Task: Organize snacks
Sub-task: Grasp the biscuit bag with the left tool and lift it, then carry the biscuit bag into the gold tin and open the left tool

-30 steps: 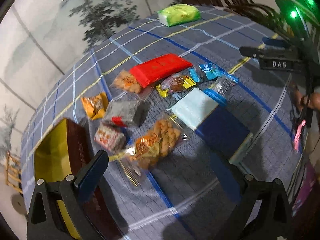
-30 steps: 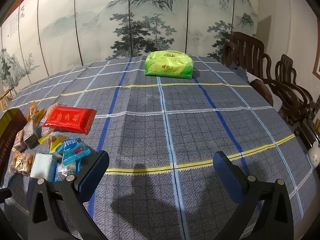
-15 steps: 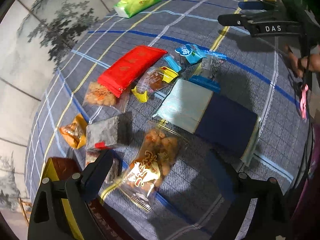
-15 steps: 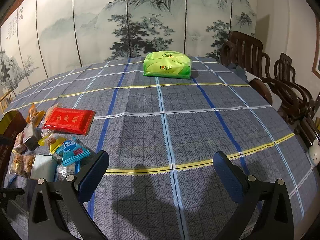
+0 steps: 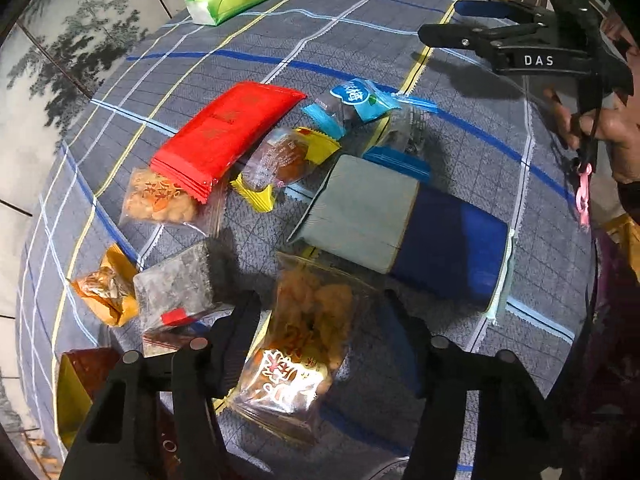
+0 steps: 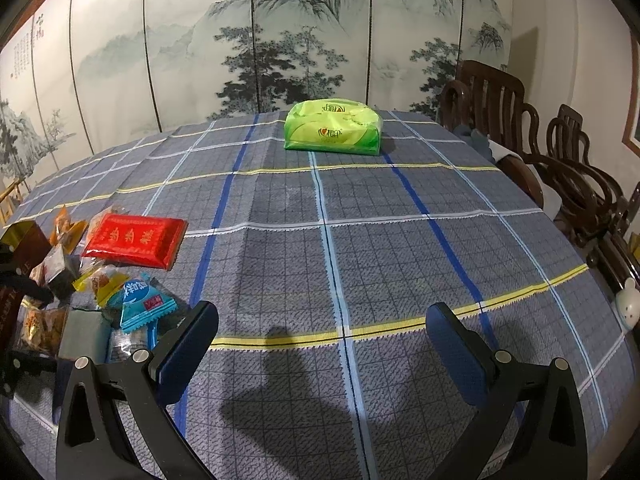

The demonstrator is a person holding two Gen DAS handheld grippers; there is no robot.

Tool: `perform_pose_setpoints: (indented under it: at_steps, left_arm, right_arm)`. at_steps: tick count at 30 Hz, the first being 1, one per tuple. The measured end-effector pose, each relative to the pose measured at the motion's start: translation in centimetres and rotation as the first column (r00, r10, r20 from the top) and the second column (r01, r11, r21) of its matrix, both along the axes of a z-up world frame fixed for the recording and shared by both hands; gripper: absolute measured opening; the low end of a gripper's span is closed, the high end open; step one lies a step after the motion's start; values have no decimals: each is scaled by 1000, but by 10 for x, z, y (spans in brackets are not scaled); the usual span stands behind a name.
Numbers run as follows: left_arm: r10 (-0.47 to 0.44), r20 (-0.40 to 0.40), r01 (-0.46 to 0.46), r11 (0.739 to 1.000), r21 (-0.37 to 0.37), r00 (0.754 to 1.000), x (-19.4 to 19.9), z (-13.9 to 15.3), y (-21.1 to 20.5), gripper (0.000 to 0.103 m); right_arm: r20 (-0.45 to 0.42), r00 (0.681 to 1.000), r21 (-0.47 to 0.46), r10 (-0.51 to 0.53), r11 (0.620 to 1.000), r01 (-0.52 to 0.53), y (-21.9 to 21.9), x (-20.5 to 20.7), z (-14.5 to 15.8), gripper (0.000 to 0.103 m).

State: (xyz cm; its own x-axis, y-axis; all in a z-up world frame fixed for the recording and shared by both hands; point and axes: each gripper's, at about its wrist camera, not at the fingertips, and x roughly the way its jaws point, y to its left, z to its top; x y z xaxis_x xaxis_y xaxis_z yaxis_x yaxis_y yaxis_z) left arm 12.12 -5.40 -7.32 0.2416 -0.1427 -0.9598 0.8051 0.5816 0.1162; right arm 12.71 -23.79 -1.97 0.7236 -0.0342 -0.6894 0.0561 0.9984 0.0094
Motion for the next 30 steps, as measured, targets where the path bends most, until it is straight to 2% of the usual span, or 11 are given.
perform_pose_setpoints:
  at_steps: [4,6,10,13,15,18,20,22,25,27,30]
  left_arm:
    - [14,-28,-15,999,-43,1000,3,-1,5,56]
    - [22,-48,-26,997,-75,999,3,-1,9,51]
    - [34,-37,-37,995,-90,999,-3,0,9,42]
    - [80,-18,-82,992,-99,997,-10,2,11,37]
    - [144,-6,-144,983,-112,990,-11,2,16,36]
    - [270,27,-264,955,-136,962,-19,6,26,36]
    - [352,79,-339,931,-138,933,-28,10,28,36]
    - [431,76,-414,894,-172,899,-37,17,33,36]
    - [505,129,-476,856,-202,853,-51,28,36,36]
    - [544,133,-509,831,-225,829,-59,34,39,36]
    - [578,143,-539,808,-238,803,-65,39,43,36]
  right_arm:
    - [-4,1000,-1,-3,1000,3,-1,0,0,103]
    - [-4,1000,0,-3,1000,3,0,1,0,103]
    - [-8,1000,3,-7,1000,7,-1,1,-1,103]
    - [-11,1000,4,-9,1000,9,-1,1,-1,103]
    - [-10,1000,3,-10,1000,10,0,3,-1,103]
    - [-11,1000,4,-11,1000,11,0,3,-1,103]
    - [-15,1000,4,-15,1000,15,0,4,-2,103]
    - [-23,1000,0,-21,1000,21,0,5,-2,103]
    - [-36,999,-8,-24,1000,24,1,7,-4,103]
    - [-45,999,-15,-28,1000,27,2,8,-5,103]
    - [-56,998,-21,-31,999,29,3,10,-6,103]
